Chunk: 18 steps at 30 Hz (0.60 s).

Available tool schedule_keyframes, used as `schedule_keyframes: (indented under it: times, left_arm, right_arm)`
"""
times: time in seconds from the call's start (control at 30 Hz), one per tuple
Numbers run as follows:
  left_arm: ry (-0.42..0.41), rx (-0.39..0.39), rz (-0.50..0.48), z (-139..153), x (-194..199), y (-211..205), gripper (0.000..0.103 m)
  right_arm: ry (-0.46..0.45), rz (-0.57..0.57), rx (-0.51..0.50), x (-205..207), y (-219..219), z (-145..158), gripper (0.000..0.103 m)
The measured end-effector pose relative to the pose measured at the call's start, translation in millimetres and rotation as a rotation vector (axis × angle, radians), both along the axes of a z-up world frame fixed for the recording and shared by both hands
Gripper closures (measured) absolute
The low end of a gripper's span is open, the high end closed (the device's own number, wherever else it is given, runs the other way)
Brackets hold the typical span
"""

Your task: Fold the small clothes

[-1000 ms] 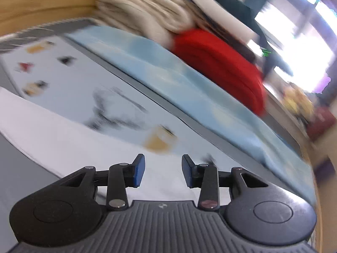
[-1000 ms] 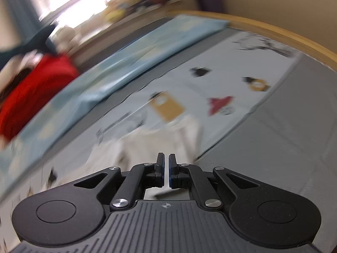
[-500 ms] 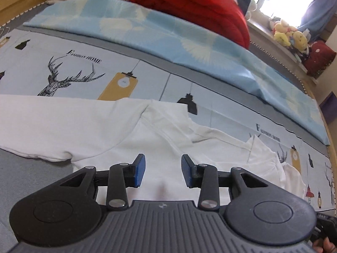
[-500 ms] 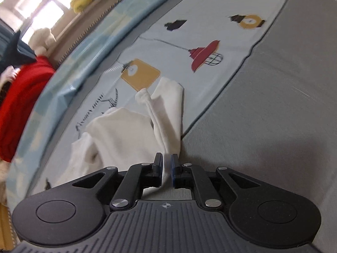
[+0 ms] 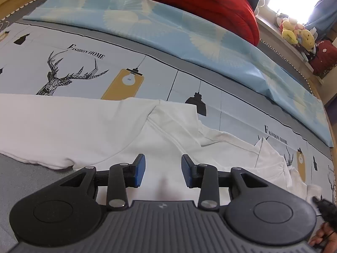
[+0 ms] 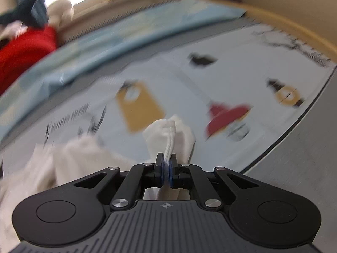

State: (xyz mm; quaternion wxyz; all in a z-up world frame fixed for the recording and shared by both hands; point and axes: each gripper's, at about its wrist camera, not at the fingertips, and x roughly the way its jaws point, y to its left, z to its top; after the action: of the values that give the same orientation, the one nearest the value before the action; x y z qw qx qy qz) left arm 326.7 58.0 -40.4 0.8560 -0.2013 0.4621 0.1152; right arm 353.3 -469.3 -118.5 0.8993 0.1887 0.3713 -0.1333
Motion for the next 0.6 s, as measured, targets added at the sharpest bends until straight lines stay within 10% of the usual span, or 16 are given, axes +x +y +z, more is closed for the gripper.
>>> schedule_keyframes:
  times: [0.17,0.3,0.6]
  left_arm:
    - [0.003,0.0,-0.019,-1.8,1.9,-4.5,0.061]
    - [0.011,0.001,-0.019,-3.8,2.2,-3.9,0.061]
    - [0.036,-0.016,-0.027,-9.5,0.3,-1.0,0.061]
  right_arm:
    - [-0.164,-0.33,-0.029,-39.2,-92.0,17.0,0.1]
    - [-0.117,-0.609,-0.009,-83.0,-164.3,-8.7,0.1]
    - [-0.133,-0.717,-0.076,-120.4,-215.9,-33.2,0.1]
